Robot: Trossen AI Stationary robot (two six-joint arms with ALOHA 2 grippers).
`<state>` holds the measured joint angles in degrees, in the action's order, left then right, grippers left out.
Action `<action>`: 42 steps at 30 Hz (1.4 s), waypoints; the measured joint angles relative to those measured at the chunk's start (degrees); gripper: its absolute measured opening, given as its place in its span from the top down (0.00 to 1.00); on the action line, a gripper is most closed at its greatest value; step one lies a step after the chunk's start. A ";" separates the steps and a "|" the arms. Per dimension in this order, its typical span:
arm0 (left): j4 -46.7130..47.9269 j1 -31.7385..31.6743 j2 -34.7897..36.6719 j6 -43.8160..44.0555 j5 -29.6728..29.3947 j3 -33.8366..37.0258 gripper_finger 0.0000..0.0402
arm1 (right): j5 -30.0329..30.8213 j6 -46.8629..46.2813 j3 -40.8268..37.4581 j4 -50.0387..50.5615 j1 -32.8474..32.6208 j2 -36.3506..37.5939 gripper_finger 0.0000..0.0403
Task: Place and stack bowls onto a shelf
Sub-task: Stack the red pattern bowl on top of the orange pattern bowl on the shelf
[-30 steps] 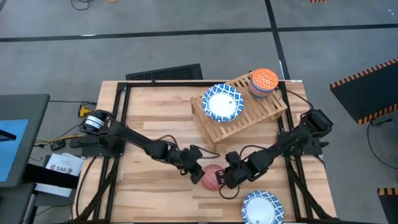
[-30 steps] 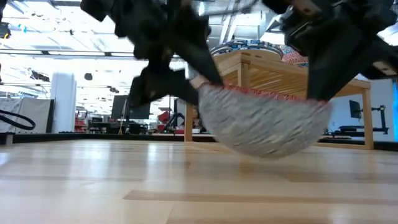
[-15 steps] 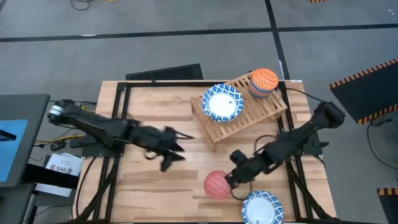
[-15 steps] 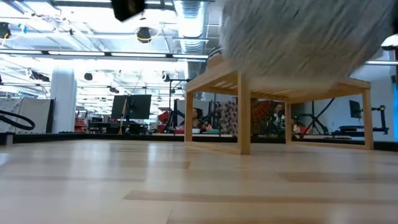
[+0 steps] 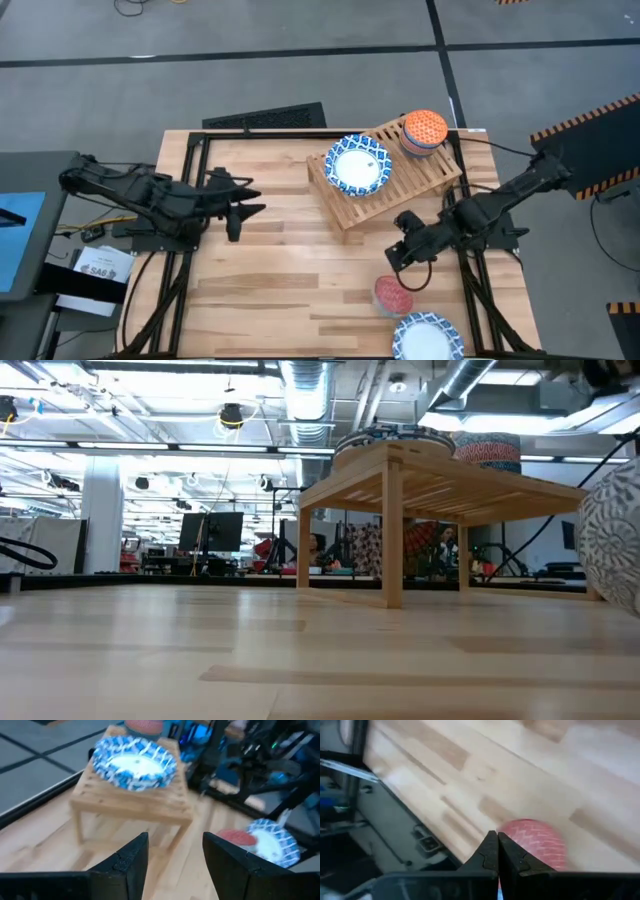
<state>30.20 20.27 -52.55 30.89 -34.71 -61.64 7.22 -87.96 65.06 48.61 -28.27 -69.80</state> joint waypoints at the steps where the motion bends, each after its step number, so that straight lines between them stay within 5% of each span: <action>1: 1.02 0.00 -0.08 0.00 -0.10 0.04 0.58 | 0.00 0.64 0.00 0.76 0.22 -0.48 0.96; 8: 0.85 0.00 -3.37 -0.17 -0.22 0.04 0.58 | -0.01 4.75 0.16 0.27 -1.37 -3.15 0.92; 19: -0.96 0.00 -8.30 0.65 1.51 0.04 0.58 | -7.40 1.15 -1.43 2.75 -8.89 -11.00 0.60; 25: -1.77 0.00 -9.43 2.32 4.12 0.04 0.58 | -10.10 -10.56 -11.73 -11.20 -13.71 -10.65 0.46; 33: -6.47 0.02 -9.36 1.18 4.94 0.04 0.58 | -4.58 -19.75 -17.24 -17.21 -16.11 -10.21 0.45; 42: -6.97 0.02 -9.36 1.56 4.82 0.04 0.58 | -2.62 -17.65 -17.45 -21.26 -14.77 -13.93 0.46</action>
<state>23.22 20.29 -61.91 32.46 -29.89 -61.60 4.60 -105.61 47.61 27.35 -43.04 -83.72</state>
